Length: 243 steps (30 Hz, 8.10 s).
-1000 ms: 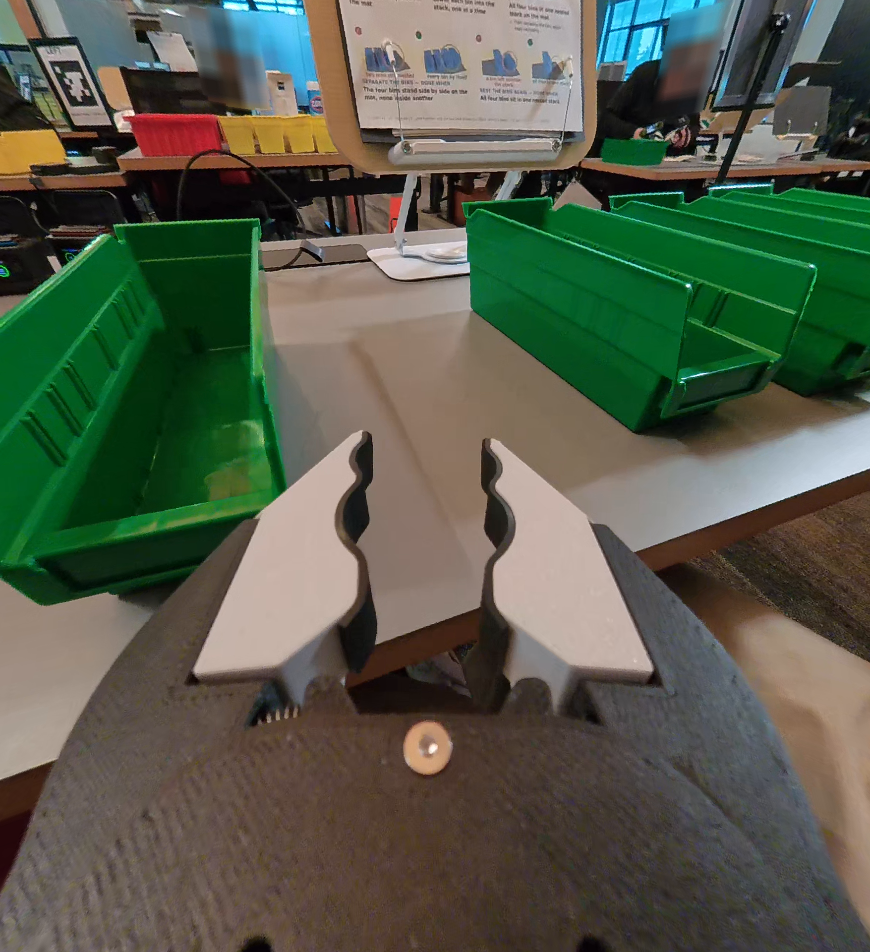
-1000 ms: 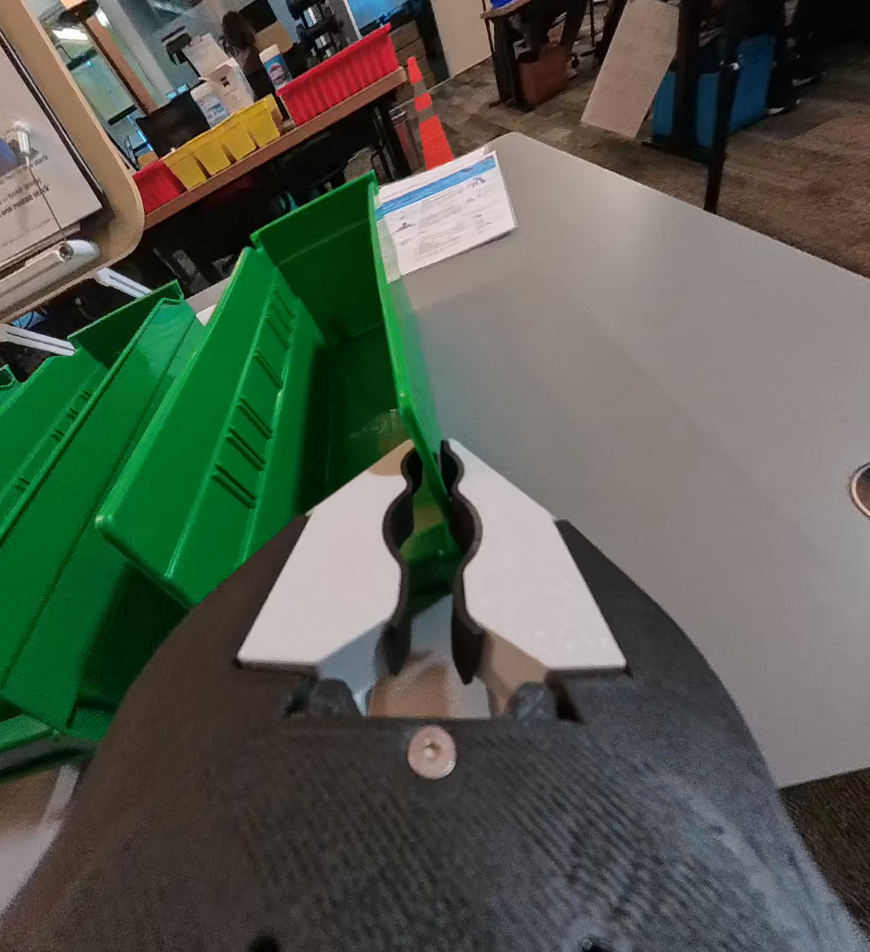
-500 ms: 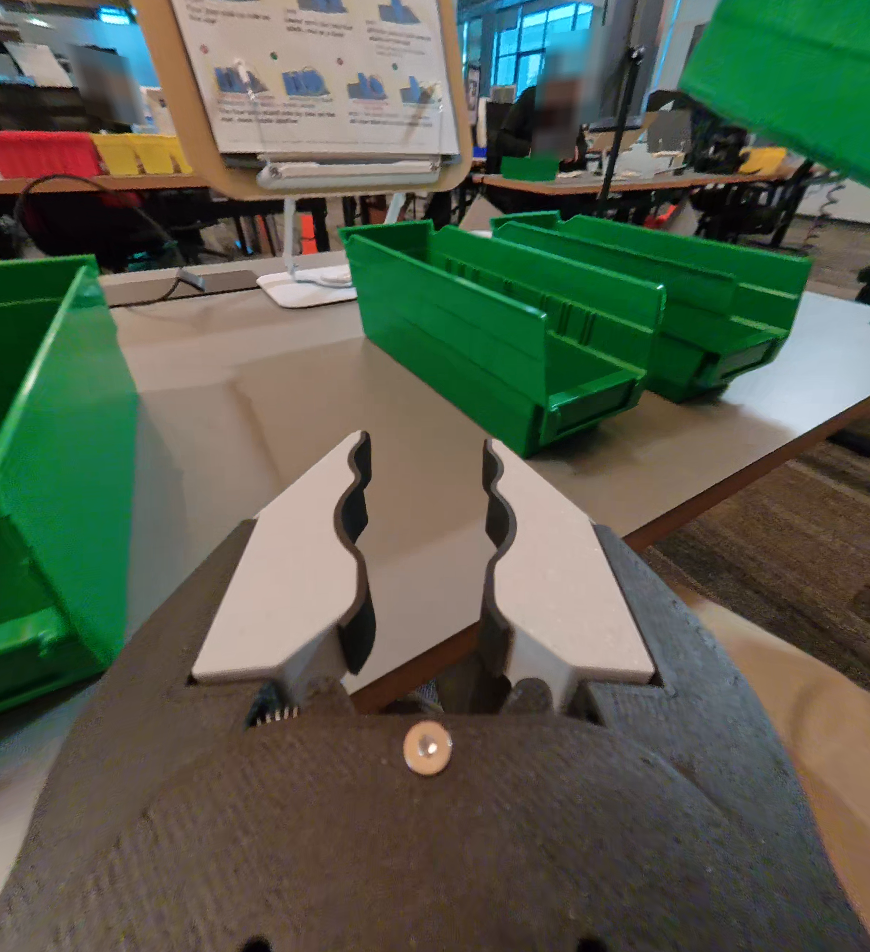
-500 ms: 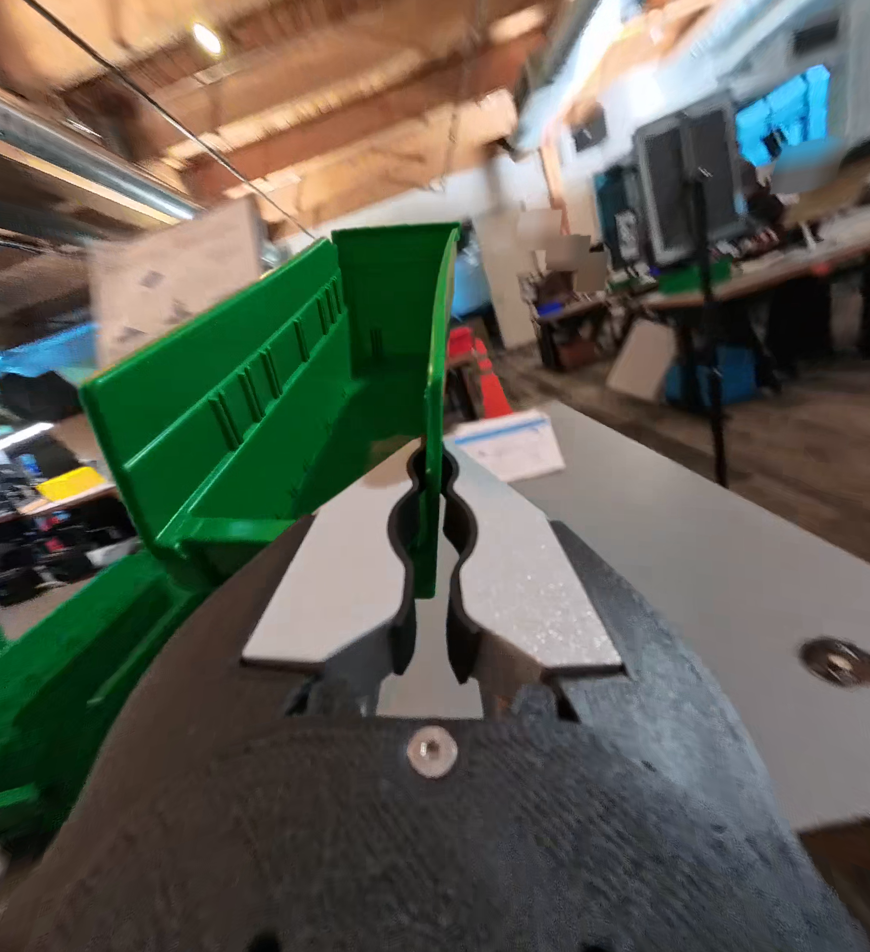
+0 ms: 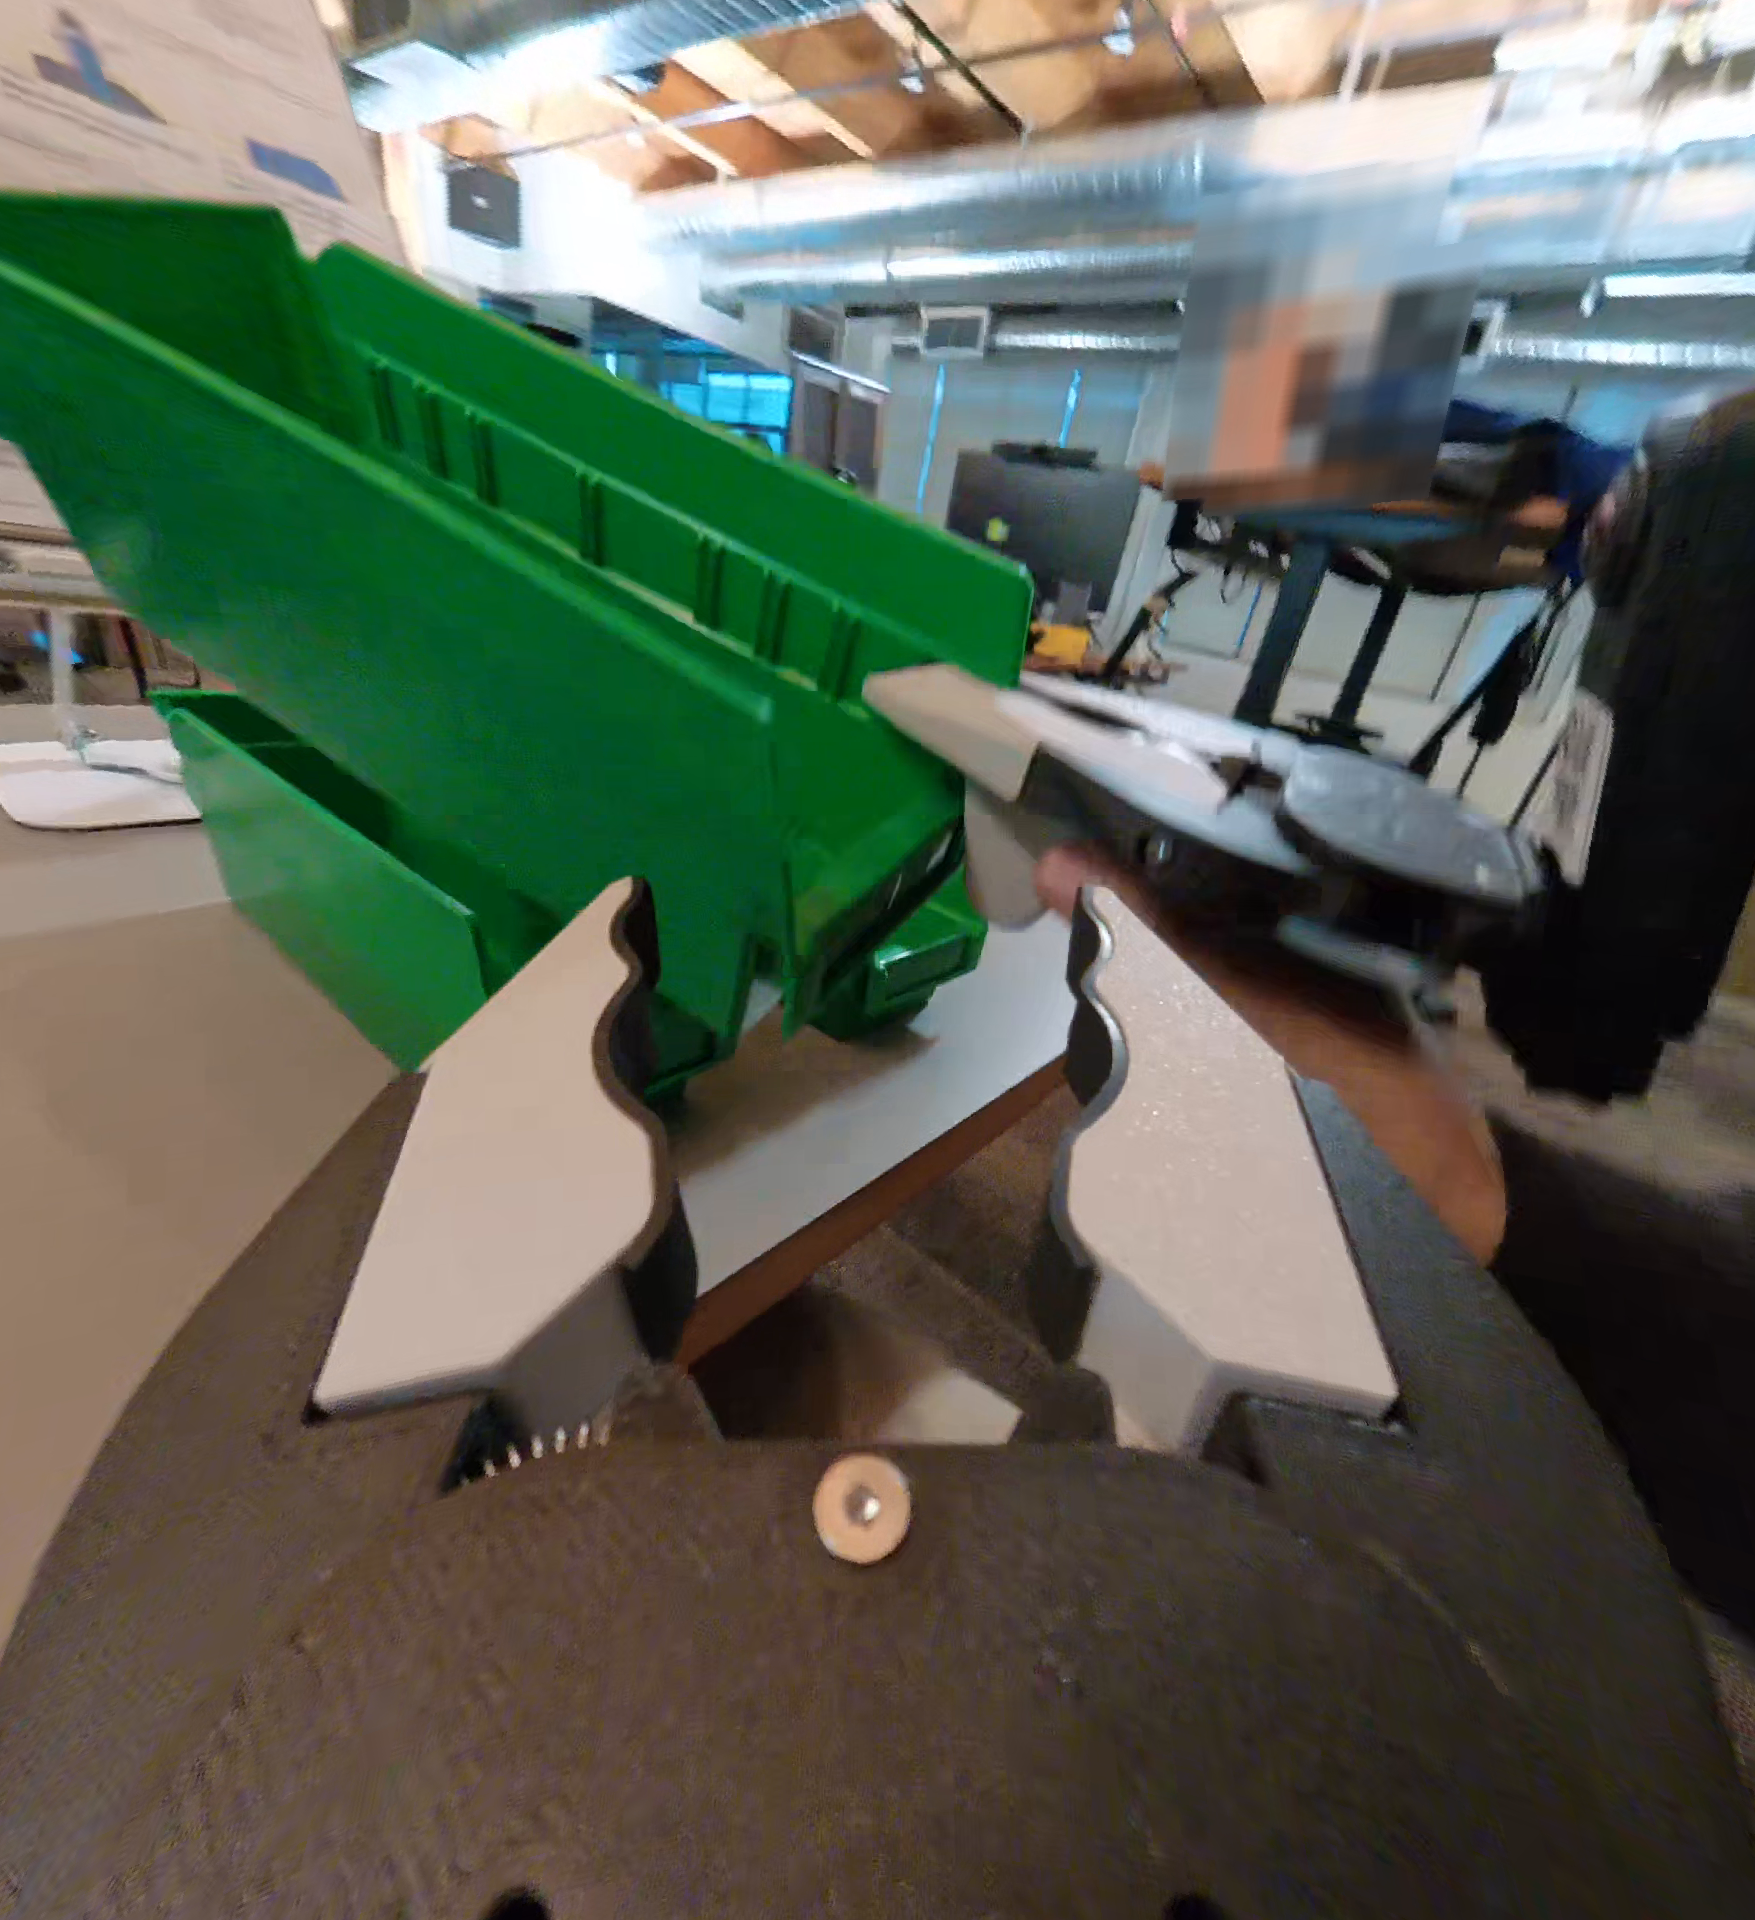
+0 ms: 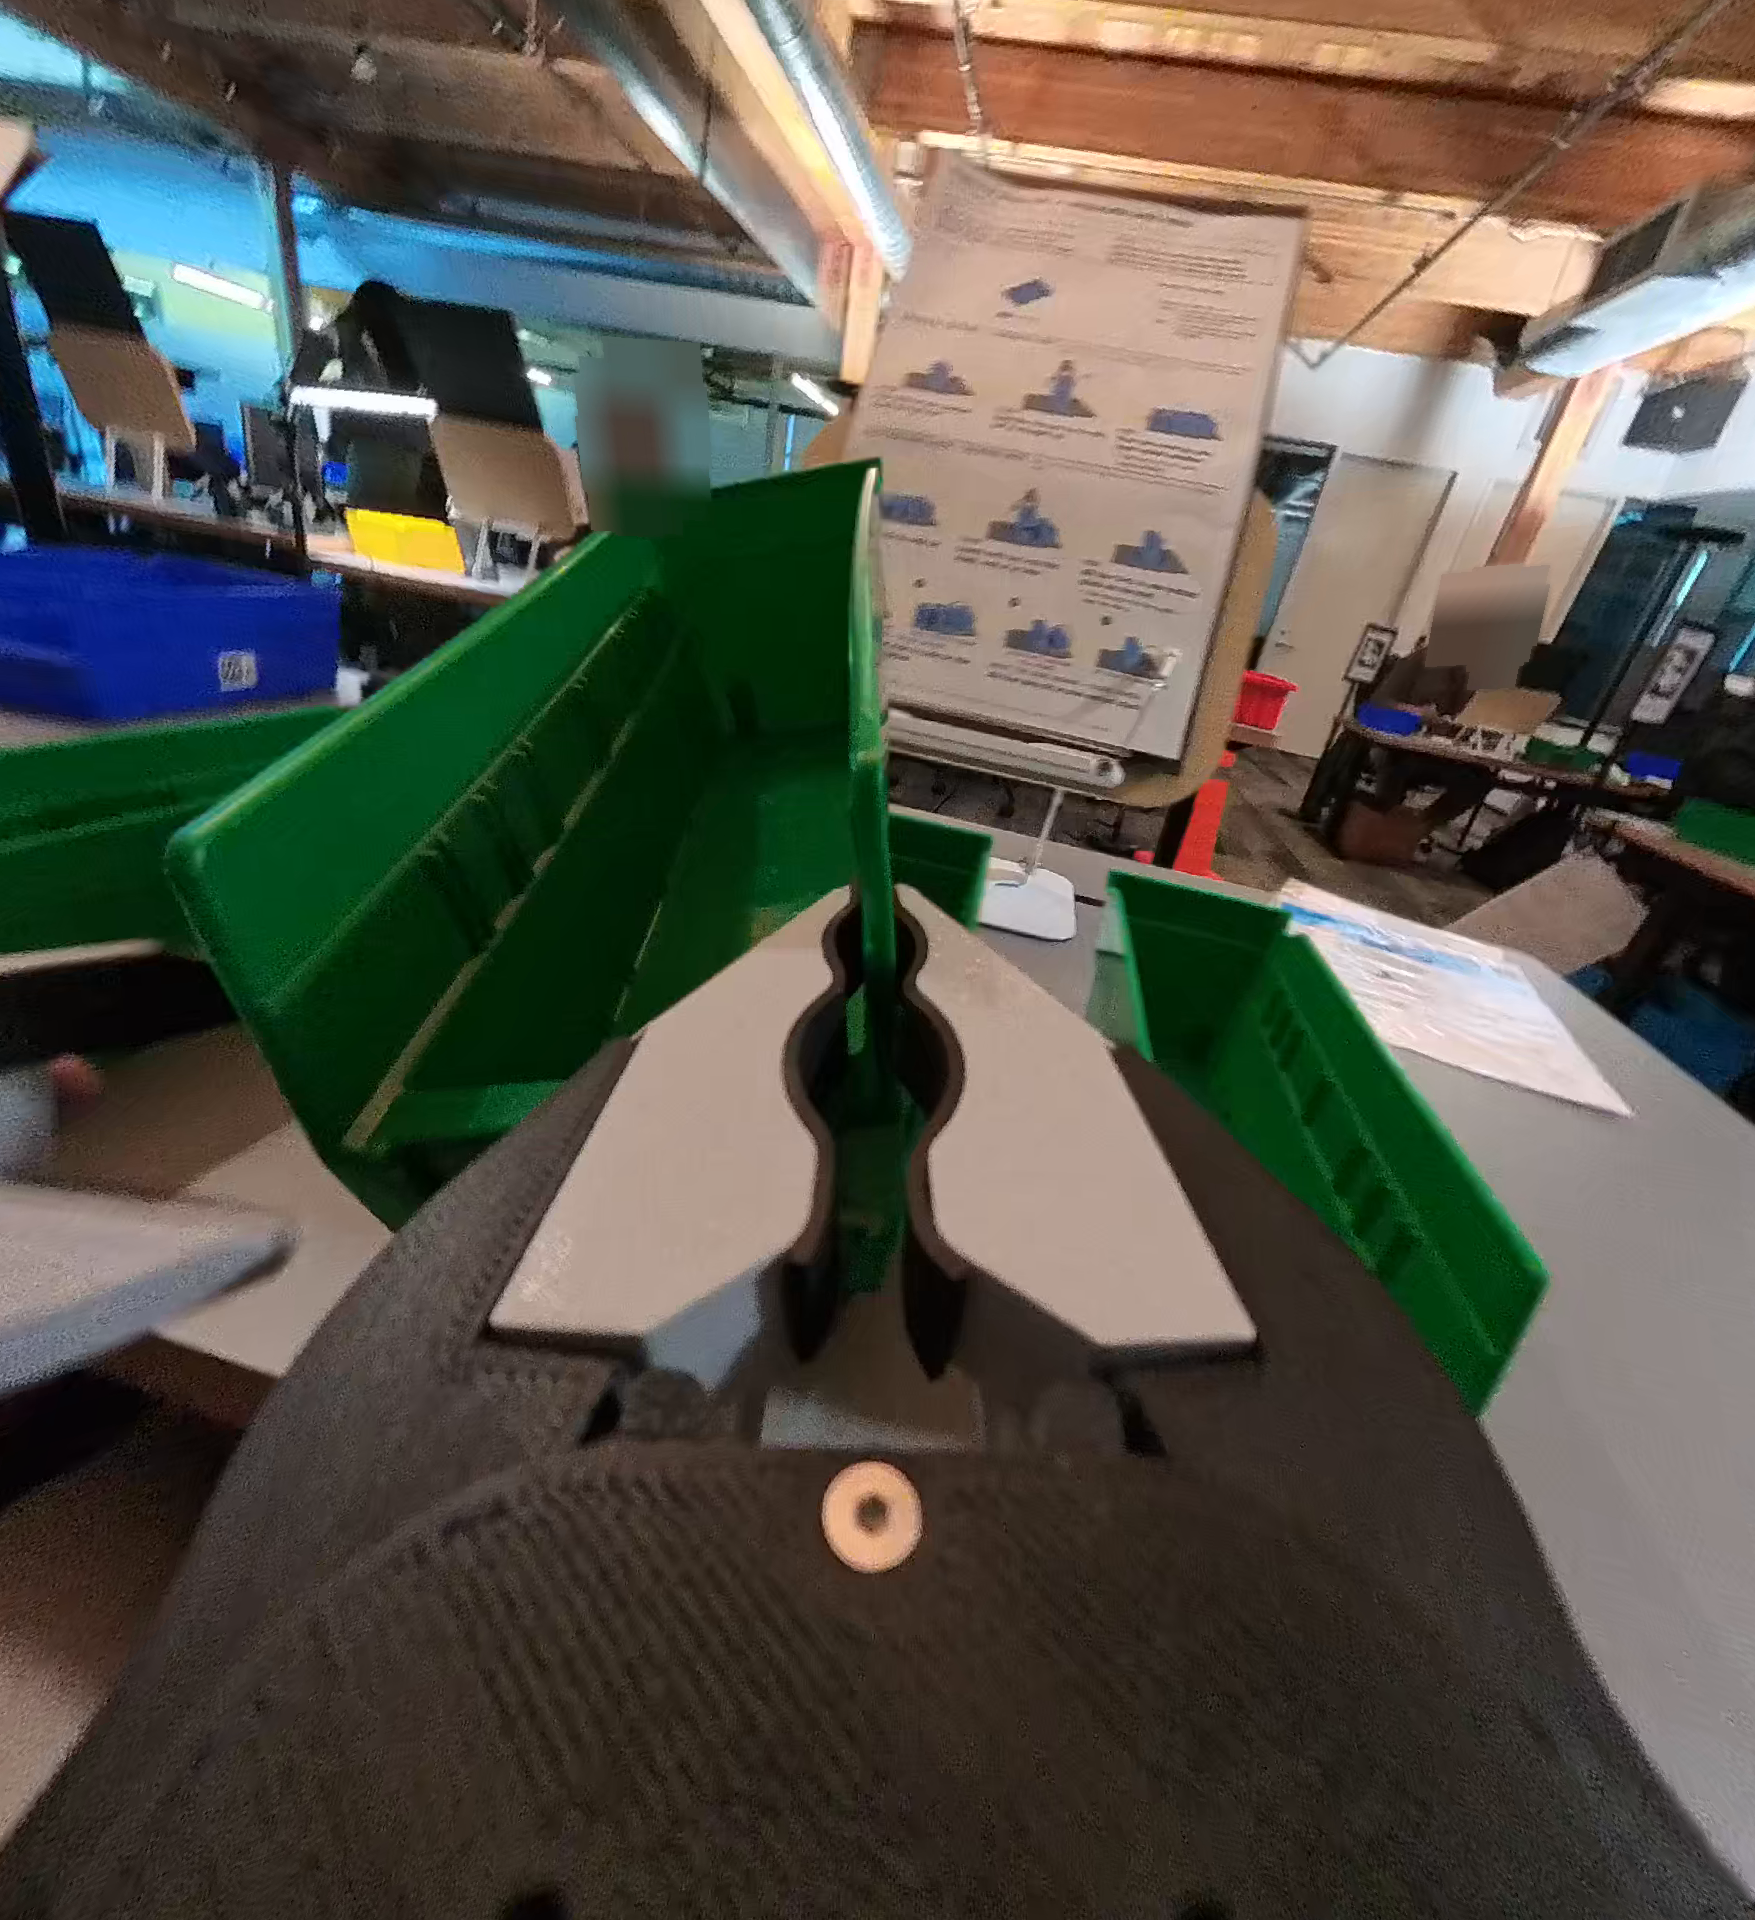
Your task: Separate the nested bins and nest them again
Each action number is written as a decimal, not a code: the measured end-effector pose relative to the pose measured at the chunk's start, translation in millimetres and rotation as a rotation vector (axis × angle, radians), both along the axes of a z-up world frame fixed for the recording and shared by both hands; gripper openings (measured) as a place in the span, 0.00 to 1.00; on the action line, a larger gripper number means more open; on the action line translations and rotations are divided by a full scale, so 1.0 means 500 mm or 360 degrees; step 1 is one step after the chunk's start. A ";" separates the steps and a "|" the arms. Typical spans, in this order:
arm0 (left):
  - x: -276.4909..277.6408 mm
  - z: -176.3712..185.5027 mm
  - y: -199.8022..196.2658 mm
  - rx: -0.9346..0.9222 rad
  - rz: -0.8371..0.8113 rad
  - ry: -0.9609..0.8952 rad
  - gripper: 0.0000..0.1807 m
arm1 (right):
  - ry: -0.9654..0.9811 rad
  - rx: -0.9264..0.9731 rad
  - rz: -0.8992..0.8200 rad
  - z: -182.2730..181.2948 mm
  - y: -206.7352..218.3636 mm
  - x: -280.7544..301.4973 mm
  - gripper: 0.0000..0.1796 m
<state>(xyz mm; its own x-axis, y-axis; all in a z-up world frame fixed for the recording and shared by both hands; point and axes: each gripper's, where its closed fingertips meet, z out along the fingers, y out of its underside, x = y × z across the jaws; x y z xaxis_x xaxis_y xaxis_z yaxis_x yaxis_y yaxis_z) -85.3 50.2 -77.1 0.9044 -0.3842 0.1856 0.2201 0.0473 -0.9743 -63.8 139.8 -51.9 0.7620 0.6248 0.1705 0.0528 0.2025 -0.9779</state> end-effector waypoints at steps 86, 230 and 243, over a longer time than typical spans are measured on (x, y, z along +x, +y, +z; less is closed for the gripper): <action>-0.688 -0.067 -0.064 -0.0198 0.1154 0.0104 0.01 | -0.0350 0.0199 0.0659 -0.125 -0.200 -0.203 0.09; -0.153 0.037 -0.038 0.0123 0.0553 -0.0010 0.15 | 0.0312 -0.0113 0.0153 0.023 -0.114 -0.096 0.02; -0.314 0.065 -0.046 0.0178 0.0622 -0.0225 0.00 | -0.0122 0.0257 0.0503 0.005 -0.247 -0.206 0.20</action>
<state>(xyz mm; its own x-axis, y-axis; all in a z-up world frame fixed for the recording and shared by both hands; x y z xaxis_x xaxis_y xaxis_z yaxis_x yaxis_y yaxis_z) -242.2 27.1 -44.6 0.9545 -0.0426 0.2950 0.2958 0.2570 -0.9200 -166.8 16.1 -49.5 0.5167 0.7877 0.3354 0.0346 0.3723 -0.9275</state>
